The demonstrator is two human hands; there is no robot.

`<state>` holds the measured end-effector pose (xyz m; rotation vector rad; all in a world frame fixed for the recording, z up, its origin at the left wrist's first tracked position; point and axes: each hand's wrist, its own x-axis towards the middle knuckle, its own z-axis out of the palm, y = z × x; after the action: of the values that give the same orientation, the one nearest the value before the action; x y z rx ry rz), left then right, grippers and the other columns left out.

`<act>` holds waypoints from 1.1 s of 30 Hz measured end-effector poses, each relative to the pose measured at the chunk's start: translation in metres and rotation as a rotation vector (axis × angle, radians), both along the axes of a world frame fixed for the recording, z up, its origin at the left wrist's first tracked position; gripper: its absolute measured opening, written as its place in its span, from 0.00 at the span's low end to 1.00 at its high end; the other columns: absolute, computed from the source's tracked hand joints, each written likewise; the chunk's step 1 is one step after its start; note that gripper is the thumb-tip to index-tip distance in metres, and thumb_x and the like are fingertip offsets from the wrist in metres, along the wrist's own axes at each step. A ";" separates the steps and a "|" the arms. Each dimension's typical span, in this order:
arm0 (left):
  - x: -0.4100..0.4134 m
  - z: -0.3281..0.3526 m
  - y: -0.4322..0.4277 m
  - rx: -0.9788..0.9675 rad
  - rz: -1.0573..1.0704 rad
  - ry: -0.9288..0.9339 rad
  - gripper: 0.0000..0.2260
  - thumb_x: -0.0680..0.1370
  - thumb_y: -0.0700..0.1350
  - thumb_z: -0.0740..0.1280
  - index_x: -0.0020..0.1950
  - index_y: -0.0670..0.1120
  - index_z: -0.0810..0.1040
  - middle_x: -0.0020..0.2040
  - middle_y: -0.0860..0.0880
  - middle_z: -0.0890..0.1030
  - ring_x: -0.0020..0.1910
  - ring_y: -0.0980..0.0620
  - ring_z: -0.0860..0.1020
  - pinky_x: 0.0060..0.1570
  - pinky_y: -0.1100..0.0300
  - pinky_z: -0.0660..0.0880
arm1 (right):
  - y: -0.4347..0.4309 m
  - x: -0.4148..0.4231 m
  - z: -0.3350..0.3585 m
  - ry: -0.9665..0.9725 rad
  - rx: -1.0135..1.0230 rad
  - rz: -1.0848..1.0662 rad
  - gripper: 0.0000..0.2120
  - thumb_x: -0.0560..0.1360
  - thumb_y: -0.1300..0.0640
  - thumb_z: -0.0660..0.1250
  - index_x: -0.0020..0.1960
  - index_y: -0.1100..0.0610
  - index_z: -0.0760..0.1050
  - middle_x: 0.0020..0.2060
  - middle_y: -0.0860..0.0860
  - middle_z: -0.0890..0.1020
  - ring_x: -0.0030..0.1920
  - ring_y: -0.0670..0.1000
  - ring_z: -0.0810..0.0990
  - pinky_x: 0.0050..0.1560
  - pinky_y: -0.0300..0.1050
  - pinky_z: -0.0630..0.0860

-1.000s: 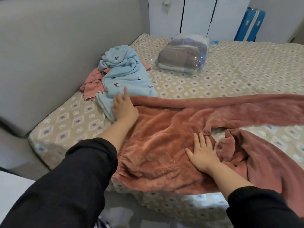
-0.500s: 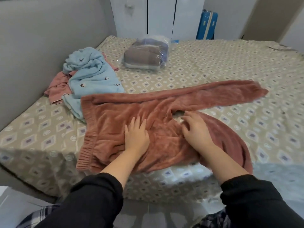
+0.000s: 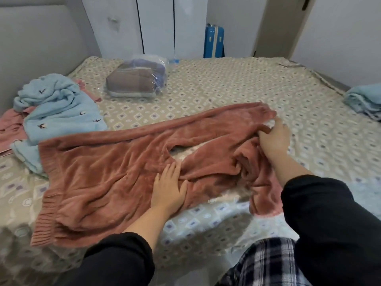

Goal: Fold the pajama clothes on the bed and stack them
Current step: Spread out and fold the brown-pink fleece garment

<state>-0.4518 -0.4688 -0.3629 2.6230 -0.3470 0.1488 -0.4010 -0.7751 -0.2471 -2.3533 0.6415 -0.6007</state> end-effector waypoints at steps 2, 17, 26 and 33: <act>0.002 -0.002 0.000 0.020 0.004 0.002 0.29 0.80 0.56 0.53 0.79 0.56 0.46 0.79 0.54 0.53 0.78 0.54 0.50 0.75 0.48 0.48 | -0.005 0.011 -0.009 0.206 -0.248 -0.010 0.40 0.73 0.43 0.68 0.77 0.55 0.52 0.71 0.62 0.64 0.70 0.63 0.63 0.69 0.57 0.60; 0.014 0.003 -0.058 0.199 -0.016 -0.052 0.27 0.81 0.59 0.45 0.79 0.56 0.47 0.80 0.50 0.50 0.78 0.50 0.45 0.74 0.41 0.45 | -0.039 -0.066 -0.050 0.687 -0.083 0.643 0.49 0.66 0.63 0.69 0.78 0.46 0.45 0.66 0.55 0.67 0.65 0.58 0.69 0.59 0.48 0.70; 0.014 -0.001 -0.059 0.272 -0.130 -0.205 0.30 0.77 0.60 0.46 0.78 0.55 0.48 0.79 0.49 0.47 0.78 0.51 0.41 0.74 0.39 0.44 | -0.150 -0.020 -0.019 0.722 -0.737 -0.059 0.35 0.77 0.54 0.62 0.78 0.47 0.47 0.78 0.58 0.46 0.76 0.62 0.44 0.72 0.66 0.42; 0.024 0.000 -0.064 0.401 -0.180 -0.159 0.31 0.75 0.60 0.42 0.79 0.56 0.50 0.80 0.51 0.47 0.78 0.52 0.39 0.73 0.41 0.38 | -0.136 -0.021 -0.063 0.175 0.429 -0.268 0.22 0.77 0.56 0.61 0.68 0.65 0.67 0.52 0.59 0.76 0.50 0.60 0.76 0.47 0.50 0.75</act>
<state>-0.4273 -0.5330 -0.3628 2.9602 -0.7322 0.2503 -0.4222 -0.9110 -0.3100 -1.9431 1.0628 -0.3277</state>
